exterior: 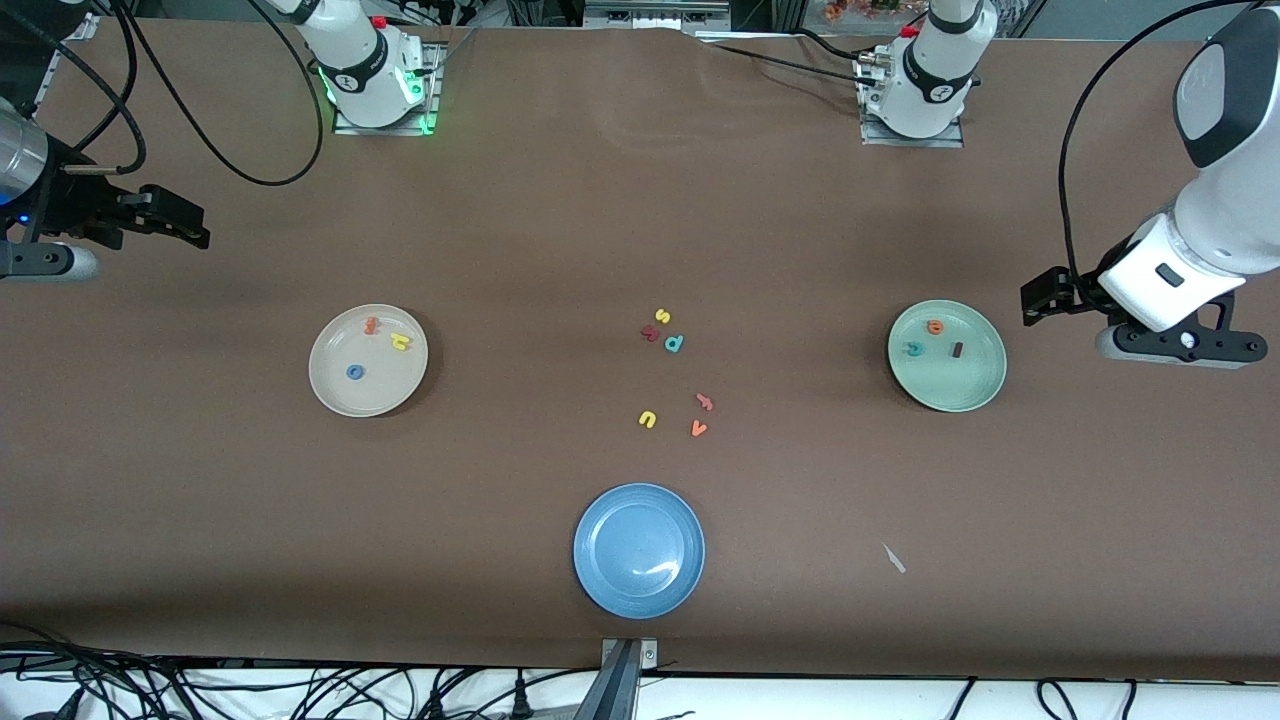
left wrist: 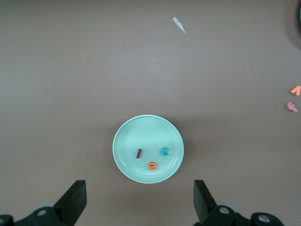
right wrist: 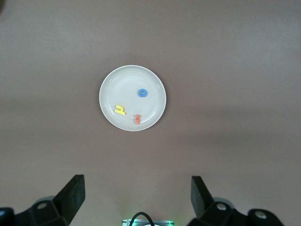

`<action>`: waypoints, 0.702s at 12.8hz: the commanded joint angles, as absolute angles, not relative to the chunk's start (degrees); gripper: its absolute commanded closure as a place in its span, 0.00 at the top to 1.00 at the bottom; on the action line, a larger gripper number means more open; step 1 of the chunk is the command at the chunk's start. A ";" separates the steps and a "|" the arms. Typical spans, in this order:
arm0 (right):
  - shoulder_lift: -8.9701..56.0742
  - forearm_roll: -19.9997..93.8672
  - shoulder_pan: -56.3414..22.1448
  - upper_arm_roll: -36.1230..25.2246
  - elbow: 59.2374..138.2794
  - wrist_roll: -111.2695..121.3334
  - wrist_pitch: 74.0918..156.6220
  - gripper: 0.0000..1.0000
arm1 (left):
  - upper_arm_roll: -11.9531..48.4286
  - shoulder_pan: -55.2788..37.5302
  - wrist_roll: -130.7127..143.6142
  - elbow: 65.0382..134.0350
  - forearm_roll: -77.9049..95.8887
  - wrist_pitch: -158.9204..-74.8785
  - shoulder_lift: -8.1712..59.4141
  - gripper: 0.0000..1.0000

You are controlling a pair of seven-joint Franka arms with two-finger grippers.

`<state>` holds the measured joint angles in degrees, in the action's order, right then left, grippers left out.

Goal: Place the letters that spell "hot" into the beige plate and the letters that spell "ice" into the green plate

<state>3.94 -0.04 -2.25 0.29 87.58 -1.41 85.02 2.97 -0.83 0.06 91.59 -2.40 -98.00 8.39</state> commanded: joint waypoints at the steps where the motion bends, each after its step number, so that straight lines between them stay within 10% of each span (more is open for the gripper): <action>1: 4.48 1.40 -2.55 -0.09 86.13 -1.32 83.67 1.00 | 2.99 0.53 -1.67 91.41 -0.97 -98.44 7.91 1.00; 9: 5.71 1.41 -2.29 -0.26 86.13 -1.05 84.29 1.00 | 3.34 -1.05 -0.97 90.62 -1.49 -96.77 8.00 1.00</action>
